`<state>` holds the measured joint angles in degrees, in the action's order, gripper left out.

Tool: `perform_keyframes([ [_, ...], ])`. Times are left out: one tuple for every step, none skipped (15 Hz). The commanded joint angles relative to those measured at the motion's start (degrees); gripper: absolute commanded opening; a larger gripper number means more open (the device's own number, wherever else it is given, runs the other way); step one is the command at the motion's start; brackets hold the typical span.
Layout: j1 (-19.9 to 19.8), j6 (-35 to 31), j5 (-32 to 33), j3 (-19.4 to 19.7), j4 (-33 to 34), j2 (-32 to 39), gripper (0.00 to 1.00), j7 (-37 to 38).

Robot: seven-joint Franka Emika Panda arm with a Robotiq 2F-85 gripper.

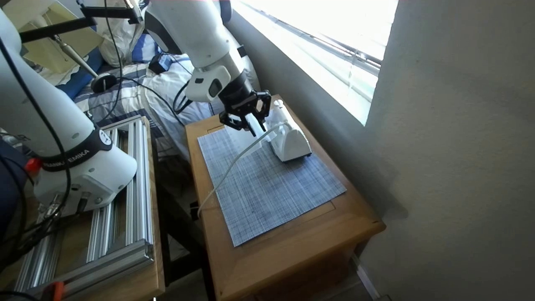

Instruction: Pick up the clear measuring cup and place it the right side up on the blue mat

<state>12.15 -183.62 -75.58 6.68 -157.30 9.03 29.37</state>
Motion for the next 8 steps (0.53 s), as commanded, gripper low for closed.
perform_keyframes([
  [3.9,-4.8,-9.8,0.2,0.0,0.2,0.06,-4.8],
  [4.4,-5.2,-12.9,-0.1,0.0,-0.4,0.06,-7.1],
  [4.8,-6.1,-16.0,-0.5,0.0,-1.0,0.06,-9.5],
  [5.0,-6.3,-19.1,-0.9,0.0,-1.9,0.06,-12.4],
  [5.1,-6.6,-22.1,-1.3,0.1,-2.7,0.06,-15.5],
  [5.1,-7.0,-25.2,-1.9,0.1,-3.6,0.06,-18.3],
  [5.1,-7.5,-28.2,-2.5,0.1,-4.3,0.06,-21.1],
  [5.0,-8.3,-31.2,-3.2,0.2,-5.3,0.06,-23.8],
])
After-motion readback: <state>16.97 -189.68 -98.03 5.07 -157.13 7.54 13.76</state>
